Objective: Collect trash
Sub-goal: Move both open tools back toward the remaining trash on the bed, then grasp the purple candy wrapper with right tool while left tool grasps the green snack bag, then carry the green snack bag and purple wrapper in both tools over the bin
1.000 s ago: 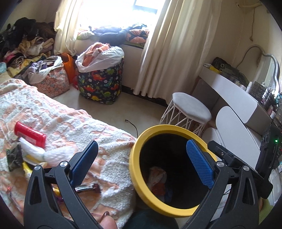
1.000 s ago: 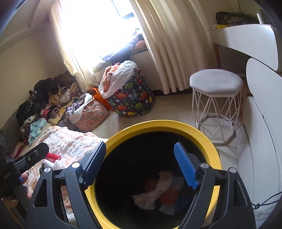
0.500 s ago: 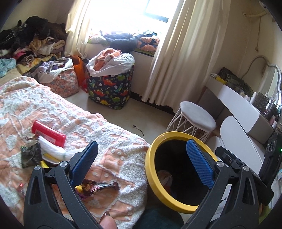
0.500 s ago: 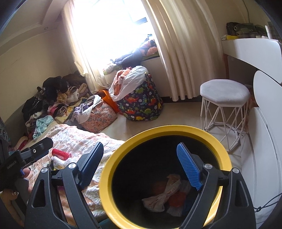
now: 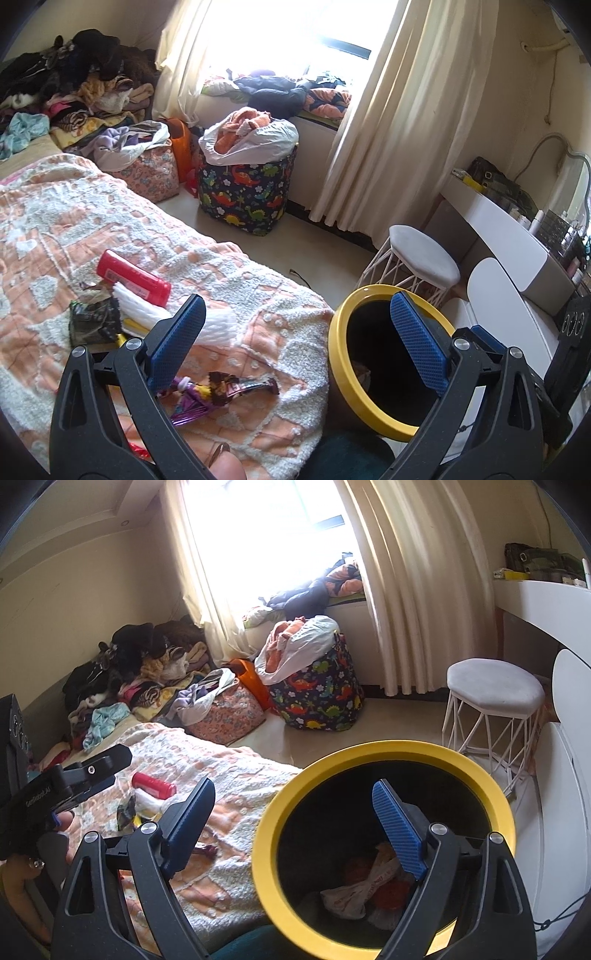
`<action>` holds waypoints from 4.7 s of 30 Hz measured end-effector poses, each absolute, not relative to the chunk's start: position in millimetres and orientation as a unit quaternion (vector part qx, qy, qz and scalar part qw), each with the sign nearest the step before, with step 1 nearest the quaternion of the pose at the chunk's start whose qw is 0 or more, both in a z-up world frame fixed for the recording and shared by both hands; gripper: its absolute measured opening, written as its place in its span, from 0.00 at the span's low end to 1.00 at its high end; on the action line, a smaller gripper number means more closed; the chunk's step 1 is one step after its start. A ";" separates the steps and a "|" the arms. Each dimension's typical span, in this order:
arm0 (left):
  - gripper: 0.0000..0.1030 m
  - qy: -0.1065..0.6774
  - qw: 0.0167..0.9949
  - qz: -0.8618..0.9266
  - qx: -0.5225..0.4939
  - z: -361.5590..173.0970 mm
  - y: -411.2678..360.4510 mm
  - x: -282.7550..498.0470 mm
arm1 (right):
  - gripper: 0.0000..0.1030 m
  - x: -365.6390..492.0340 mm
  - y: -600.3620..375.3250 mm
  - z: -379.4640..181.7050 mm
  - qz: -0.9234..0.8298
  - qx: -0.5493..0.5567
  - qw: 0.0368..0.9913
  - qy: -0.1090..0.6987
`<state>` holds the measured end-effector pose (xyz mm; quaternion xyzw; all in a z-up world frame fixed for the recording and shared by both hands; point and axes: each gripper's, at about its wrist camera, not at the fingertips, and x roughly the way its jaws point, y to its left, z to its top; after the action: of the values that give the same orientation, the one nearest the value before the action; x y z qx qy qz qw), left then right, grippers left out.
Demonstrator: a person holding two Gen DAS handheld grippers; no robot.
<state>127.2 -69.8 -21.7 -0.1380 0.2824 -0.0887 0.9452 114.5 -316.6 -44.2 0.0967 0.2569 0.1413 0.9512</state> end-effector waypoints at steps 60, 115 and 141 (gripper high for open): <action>0.89 0.284 0.927 0.068 -0.234 -59.8 97.4 119.6 | 0.75 111.3 -125.2 -71.0 0.343 -0.072 0.875 0.334; 0.20 0.388 0.877 0.001 -0.283 -108.9 109.1 152.2 | 0.13 150.2 -86.9 -93.3 0.388 -0.062 0.827 0.402; 0.17 0.335 0.905 -0.033 -0.262 -52.7 88.9 151.3 | 0.12 154.1 -141.1 -38.8 0.364 0.010 0.866 0.342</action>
<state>151.3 88.9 -52.7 -0.2621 0.3347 -0.0333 0.9045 154.1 -141.1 -38.8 0.0098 0.3417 0.3639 0.8665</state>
